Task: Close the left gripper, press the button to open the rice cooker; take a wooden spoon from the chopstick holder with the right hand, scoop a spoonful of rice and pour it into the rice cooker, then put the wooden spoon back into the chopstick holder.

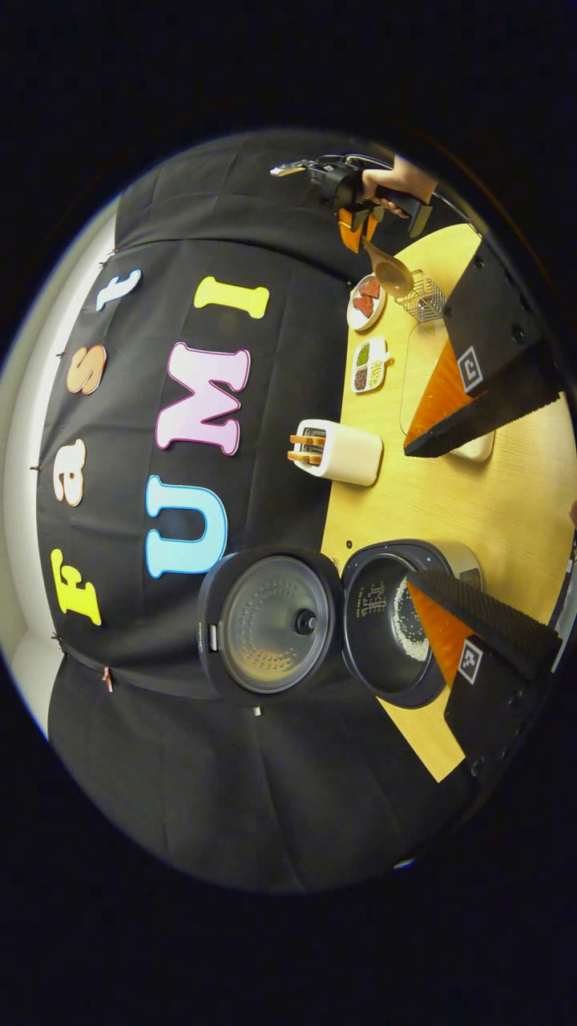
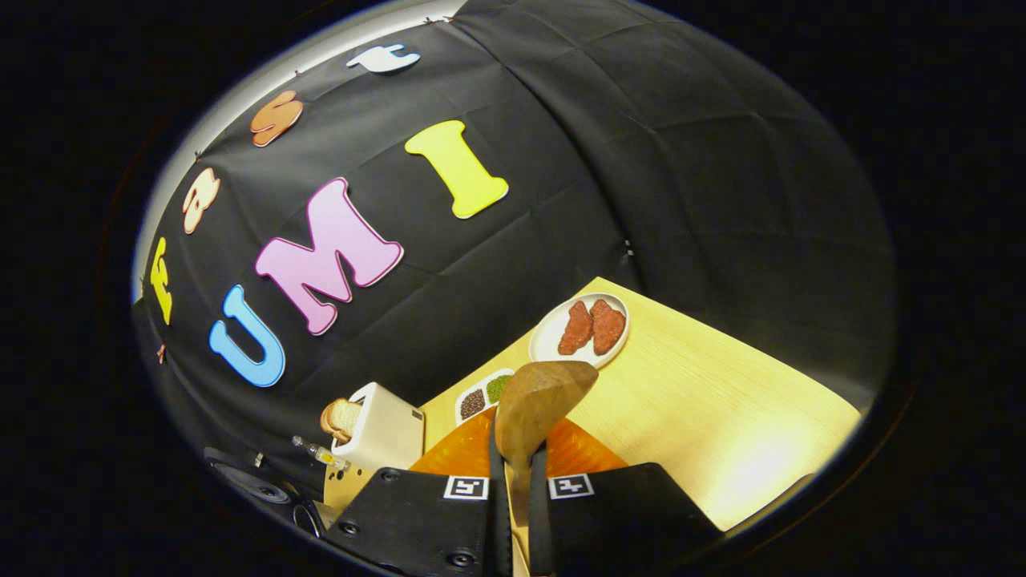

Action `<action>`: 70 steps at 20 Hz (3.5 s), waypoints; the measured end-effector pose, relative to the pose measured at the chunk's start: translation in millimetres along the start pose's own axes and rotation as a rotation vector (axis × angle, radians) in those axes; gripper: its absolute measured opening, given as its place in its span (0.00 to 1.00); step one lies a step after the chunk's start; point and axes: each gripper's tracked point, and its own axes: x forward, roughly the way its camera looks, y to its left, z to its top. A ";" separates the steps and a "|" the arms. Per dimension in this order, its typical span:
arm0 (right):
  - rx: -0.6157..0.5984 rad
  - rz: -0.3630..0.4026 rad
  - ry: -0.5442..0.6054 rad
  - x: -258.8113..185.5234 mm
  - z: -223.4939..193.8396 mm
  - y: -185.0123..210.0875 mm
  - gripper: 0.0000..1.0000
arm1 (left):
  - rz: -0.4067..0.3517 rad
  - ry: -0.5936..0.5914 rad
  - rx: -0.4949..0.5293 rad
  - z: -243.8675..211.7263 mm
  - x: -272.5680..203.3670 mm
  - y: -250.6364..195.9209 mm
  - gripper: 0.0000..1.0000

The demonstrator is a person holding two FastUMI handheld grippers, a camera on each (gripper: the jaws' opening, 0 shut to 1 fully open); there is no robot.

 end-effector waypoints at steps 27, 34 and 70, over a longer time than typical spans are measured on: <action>-0.194 -0.067 0.045 -32.6 -44.9 -17.3 0.98 | 0.150 -0.287 0.013 132.5 0.8 80.3 0.95; -0.274 -0.096 0.007 -92.9 -48.5 -13.4 0.99 | 0.161 -0.418 0.128 185.7 32.3 116.4 0.92; -0.478 0.094 0.171 -156.9 -139.6 72.8 0.99 | 0.166 -0.140 0.074 131.2 85.4 141.9 0.99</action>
